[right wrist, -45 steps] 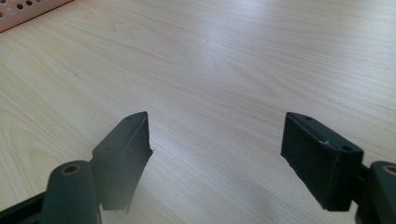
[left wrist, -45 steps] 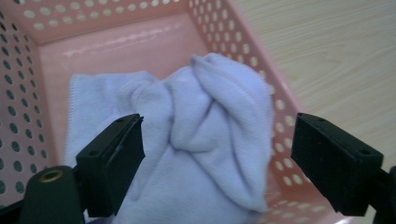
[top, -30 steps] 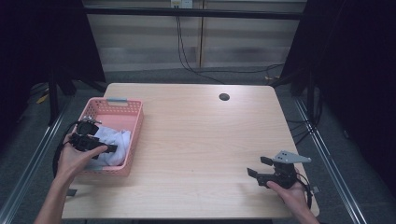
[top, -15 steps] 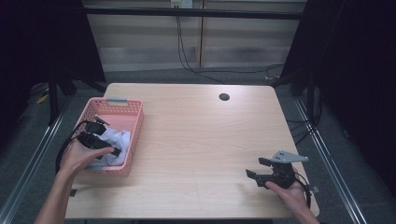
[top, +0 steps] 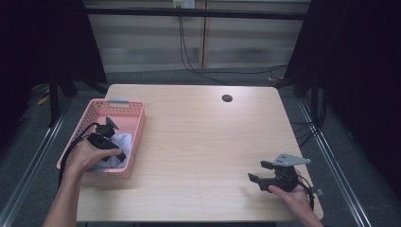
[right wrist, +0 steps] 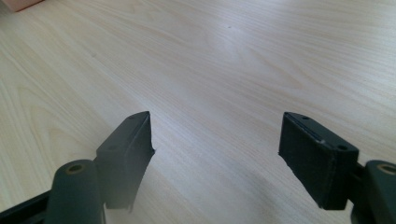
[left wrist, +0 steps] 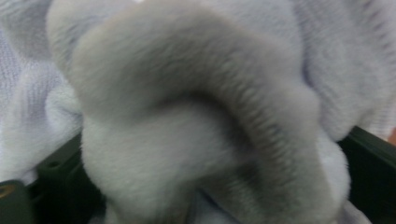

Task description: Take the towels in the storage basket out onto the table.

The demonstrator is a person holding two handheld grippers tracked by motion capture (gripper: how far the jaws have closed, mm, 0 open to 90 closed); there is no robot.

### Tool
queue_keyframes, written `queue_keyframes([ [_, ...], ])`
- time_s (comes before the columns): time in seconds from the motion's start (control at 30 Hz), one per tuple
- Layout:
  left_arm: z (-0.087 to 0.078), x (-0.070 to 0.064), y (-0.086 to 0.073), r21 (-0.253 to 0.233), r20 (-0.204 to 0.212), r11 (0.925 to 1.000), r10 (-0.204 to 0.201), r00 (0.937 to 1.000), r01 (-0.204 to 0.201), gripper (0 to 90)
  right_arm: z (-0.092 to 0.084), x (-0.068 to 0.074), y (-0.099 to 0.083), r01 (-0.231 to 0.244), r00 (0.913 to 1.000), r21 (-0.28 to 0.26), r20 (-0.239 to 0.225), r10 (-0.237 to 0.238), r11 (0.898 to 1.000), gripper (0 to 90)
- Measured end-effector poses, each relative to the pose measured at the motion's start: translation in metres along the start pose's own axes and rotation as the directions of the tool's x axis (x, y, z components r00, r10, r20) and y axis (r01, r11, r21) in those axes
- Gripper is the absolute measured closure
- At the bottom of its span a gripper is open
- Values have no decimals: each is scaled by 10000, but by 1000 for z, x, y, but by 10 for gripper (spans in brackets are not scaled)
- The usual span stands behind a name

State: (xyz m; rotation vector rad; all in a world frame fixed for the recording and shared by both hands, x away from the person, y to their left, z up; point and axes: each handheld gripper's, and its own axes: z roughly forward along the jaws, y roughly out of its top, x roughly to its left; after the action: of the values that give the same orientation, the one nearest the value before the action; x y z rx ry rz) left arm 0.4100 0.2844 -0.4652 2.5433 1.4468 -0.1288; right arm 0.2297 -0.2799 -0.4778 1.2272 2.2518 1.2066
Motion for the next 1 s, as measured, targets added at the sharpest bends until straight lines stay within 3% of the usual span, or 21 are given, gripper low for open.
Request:
queue_keyframes([
  [0.17,-3,-2,-2,-125,197,9997,209,9996,-206,280,-2,0,0,-114,9999,-62,-2,114,9999,257],
  [0.2,-5,-4,-3,-165,239,9998,127,9996,-123,316,-2,-2,1,-432,9989,-190,-178,428,9989,257],
  [0.27,-5,-4,-3,-159,247,9998,139,9996,-135,336,-1,-3,1,-518,9985,-201,-206,513,9985,256],
  [0.37,-6,-3,-4,-265,340,9996,70,9994,-61,390,0,-1,0,-218,9998,38,3,218,9998,256],
  [0.47,-10,-4,-4,-246,278,9996,122,9995,-116,431,0,-2,1,-538,9980,-82,-321,536,9985,256],
  [0.53,-13,-3,-6,-483,335,9988,142,9993,-126,478,-1,0,0,-184,9998,-28,-50,184,9998,256],
  [0.7,-22,3,-10,-843,631,9964,81,9980,-27,588,-2,-1,0,-392,9991,-64,-131,391,9992,256],
  [0.83,-24,2,-11,-956,519,9953,186,9985,-136,607,-1,-2,0,-358,9993,-47,-64,358,9993,256],
  [1.0,-26,5,-15,-1332,560,9909,-97,9984,171,615,-1,-2,0,-383,9993,-29,-1,383,9993,256],
])
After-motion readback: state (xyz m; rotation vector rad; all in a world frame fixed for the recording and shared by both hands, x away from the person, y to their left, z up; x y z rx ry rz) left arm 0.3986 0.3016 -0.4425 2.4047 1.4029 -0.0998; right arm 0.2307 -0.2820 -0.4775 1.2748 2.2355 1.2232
